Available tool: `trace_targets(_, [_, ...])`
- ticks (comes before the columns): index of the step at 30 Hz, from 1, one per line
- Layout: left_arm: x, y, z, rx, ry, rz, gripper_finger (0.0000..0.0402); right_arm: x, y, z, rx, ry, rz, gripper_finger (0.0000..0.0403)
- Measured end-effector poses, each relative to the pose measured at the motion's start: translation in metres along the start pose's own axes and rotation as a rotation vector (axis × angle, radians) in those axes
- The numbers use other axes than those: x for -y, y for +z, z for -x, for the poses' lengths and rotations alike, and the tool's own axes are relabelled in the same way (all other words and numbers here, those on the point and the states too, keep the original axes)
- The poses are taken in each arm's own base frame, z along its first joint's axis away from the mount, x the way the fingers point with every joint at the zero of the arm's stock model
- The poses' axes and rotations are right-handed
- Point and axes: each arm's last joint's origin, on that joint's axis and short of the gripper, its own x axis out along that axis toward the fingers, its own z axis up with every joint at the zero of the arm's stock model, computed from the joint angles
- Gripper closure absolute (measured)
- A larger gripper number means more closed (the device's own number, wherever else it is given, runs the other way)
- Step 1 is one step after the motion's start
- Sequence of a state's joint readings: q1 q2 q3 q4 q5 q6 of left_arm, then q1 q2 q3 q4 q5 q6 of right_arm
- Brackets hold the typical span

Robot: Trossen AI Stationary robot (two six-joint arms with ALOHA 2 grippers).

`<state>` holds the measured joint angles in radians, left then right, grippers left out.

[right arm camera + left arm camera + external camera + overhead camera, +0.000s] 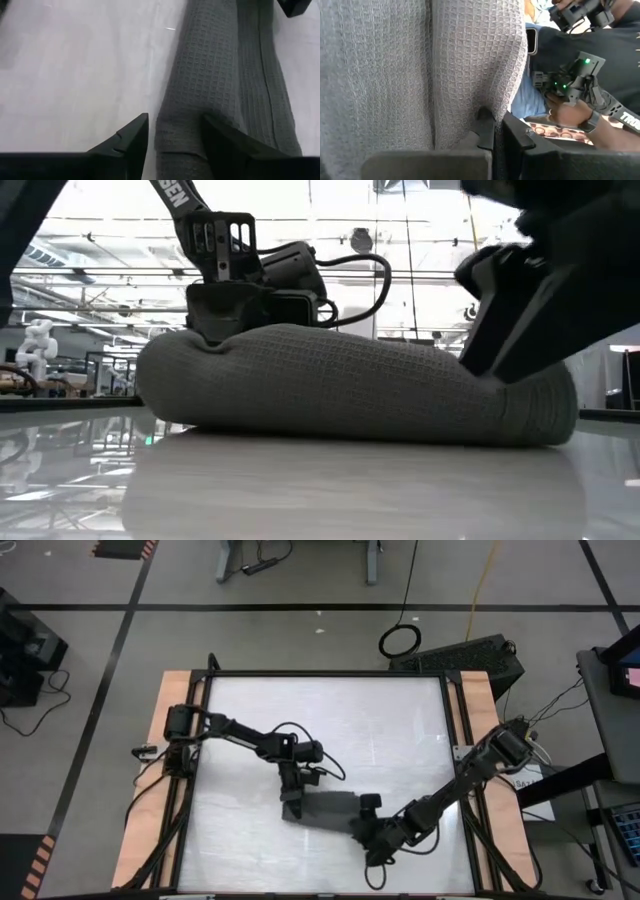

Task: Roll towel
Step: Roll the dark gray towel

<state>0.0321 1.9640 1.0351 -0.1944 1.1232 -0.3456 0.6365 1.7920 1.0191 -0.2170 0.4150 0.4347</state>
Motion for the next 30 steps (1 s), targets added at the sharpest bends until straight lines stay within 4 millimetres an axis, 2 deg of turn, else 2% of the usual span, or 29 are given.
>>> trace_targets(10, [-0.006,0.004,0.013,0.043,0.006,-0.014,0.0378,0.019,-0.019,-0.014,-0.067,-0.008,-0.138,0.0151])
trace_targets(14, [-0.006,0.005,0.013,0.049,0.014,-0.024,0.0360,0.024,-0.023,-0.016,-0.081,-0.022,-0.145,0.0151])
trace_targets(19, [-0.005,0.005,0.013,0.053,0.013,-0.071,0.0335,0.032,-0.027,-0.019,-0.099,-0.039,-0.163,0.0193])
trace_targets(23, [-0.001,0.006,0.015,0.058,0.013,-0.100,0.0305,0.038,-0.028,-0.022,-0.125,-0.018,-0.213,0.0248])
trace_targets(30, [0.034,0.009,0.030,0.139,0.103,-0.265,0.0227,0.047,-0.027,-0.026,-0.185,0.064,-0.301,0.0372])
